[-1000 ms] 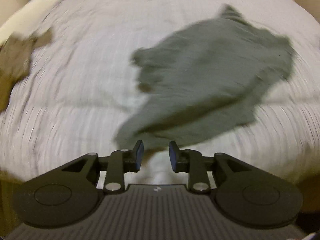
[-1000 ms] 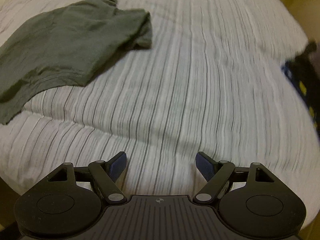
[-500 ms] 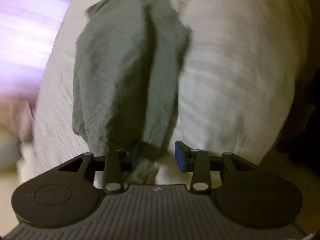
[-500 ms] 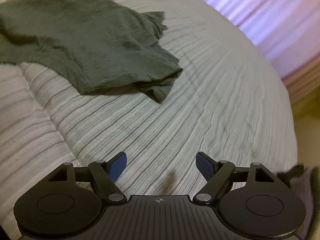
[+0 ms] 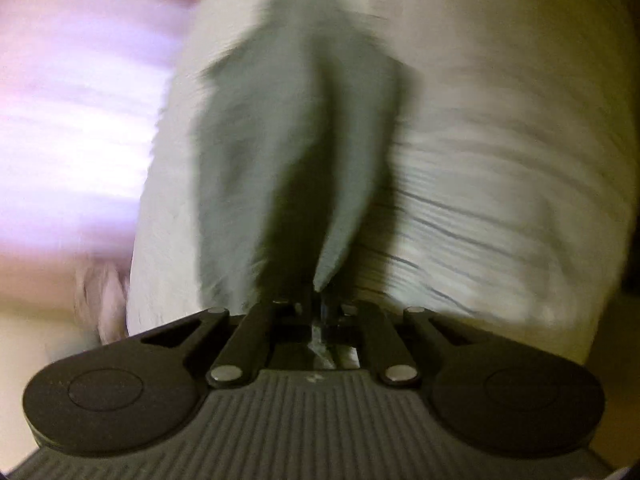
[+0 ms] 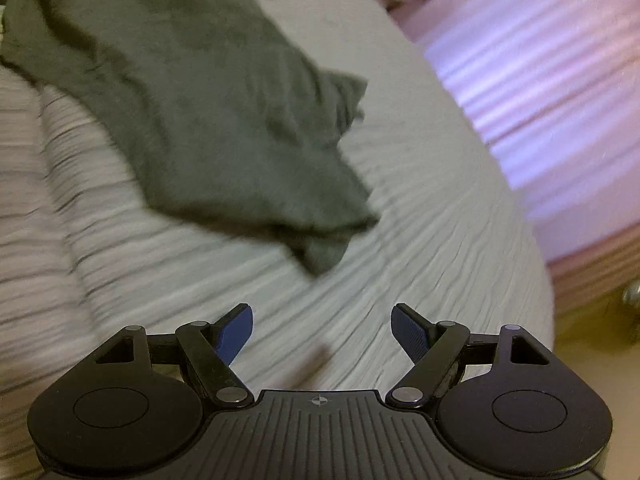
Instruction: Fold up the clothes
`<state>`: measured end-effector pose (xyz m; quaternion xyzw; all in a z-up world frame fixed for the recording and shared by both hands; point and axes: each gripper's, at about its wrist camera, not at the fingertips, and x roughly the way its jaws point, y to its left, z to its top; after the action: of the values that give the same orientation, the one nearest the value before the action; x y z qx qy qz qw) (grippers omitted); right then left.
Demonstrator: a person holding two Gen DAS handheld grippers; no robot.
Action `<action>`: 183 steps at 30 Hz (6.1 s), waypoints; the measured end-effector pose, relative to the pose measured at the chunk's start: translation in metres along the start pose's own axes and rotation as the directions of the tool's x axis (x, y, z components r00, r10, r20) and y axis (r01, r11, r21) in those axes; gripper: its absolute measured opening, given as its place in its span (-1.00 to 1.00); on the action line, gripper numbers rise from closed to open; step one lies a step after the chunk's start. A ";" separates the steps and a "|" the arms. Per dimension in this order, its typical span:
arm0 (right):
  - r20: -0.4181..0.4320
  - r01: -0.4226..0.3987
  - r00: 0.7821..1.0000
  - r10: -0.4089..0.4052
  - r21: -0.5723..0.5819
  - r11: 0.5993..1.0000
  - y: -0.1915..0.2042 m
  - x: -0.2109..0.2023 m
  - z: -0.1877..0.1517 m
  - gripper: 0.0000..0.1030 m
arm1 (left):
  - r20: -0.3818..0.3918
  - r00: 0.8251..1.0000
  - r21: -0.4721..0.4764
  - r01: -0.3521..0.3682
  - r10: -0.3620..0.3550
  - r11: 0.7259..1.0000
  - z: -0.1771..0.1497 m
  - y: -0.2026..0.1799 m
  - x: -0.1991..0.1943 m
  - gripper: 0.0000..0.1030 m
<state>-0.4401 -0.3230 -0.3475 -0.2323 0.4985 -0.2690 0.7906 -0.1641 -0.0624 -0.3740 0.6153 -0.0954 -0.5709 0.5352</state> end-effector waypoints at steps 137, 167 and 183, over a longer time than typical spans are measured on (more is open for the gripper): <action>0.205 -0.461 0.850 0.485 0.736 0.496 -0.209 0.300 0.141 -0.16 | 0.312 0.784 -0.801 0.521 -0.536 0.295 0.027 0.344 0.458 -1.00; 0.227 -0.242 0.937 0.266 0.970 0.021 -0.160 0.173 0.105 0.34 | 0.253 0.883 -0.924 0.100 -0.396 -0.369 -0.159 0.329 0.353 -0.26; 0.070 -0.070 0.945 0.318 0.997 -0.011 -0.110 0.163 0.106 0.34 | 0.173 0.978 -0.979 0.184 -0.114 0.089 -0.175 0.331 0.330 -1.00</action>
<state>-0.3066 -0.5023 -0.3440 0.4824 0.2628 -0.4458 0.7067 0.2486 -0.3421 -0.3572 0.0912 0.3588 -0.5547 0.7452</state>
